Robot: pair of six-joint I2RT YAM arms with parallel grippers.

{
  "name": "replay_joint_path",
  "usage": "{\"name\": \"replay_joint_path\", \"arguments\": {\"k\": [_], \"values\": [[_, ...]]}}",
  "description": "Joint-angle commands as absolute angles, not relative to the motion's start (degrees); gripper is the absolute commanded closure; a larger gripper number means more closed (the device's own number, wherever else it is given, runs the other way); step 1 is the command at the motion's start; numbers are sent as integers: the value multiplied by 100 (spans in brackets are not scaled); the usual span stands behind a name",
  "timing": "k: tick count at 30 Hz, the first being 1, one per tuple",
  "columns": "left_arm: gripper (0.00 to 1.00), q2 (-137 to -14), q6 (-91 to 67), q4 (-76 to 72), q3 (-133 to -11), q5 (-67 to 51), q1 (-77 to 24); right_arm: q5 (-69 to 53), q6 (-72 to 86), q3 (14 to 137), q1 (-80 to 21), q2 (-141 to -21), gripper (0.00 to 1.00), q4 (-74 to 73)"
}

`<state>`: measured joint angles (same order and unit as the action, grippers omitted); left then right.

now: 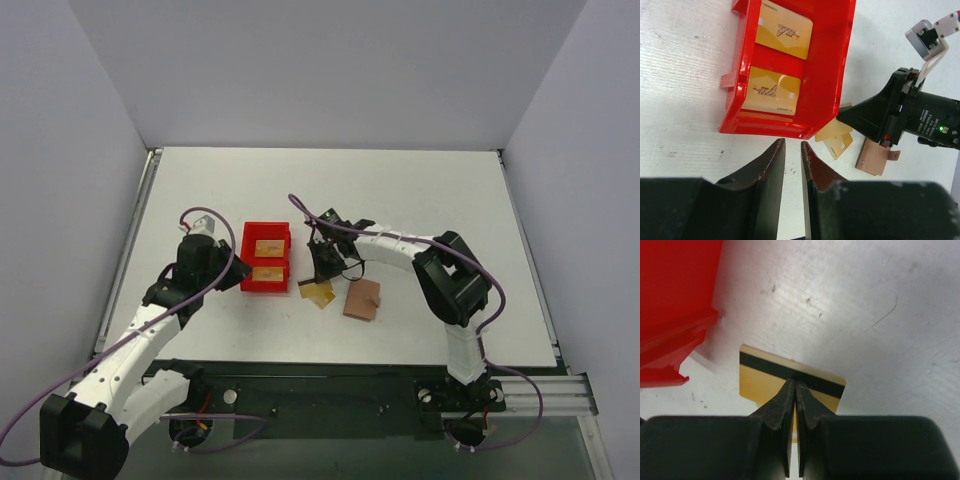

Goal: Put the credit cards into the card holder
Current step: Pick up the credit card at the corner of the board.

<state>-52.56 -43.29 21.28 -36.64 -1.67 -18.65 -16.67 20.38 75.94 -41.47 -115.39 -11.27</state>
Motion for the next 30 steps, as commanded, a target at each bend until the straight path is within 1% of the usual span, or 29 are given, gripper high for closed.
{"name": "replay_joint_path", "arguments": {"k": [1,11,14,17,21,24,27,30], "values": [[71,-5168,-4333,1846,-3604,-237,-1872,-1679,2311,6980,-4385,-11382,100,-1477],[71,-4896,-4377,1934,-3472,-246,-1881,-1679,2882,6320,-5018,-11039,100,-1029],[71,-4817,-4394,1986,-3463,-229,-1881,-1521,2935,6083,-5220,-10750,100,-740],[71,-4764,-4395,1995,-3463,-211,-1881,-1214,2866,6047,-5203,-10311,100,-633],[70,-4764,-4403,1978,-3498,-193,-1881,-1011,2751,6205,-4861,-10003,100,-589],[71,-4772,-4403,1960,-3507,-185,-1881,-1160,2707,6459,-4274,-10046,100,-580],[71,-4808,-4403,1951,-3516,-185,-1881,-1257,2611,6836,-3816,-10335,100,-720],[71,-4843,-4403,1934,-3524,-185,-1881,-1318,2435,7145,-3639,-10730,100,-879]]}}
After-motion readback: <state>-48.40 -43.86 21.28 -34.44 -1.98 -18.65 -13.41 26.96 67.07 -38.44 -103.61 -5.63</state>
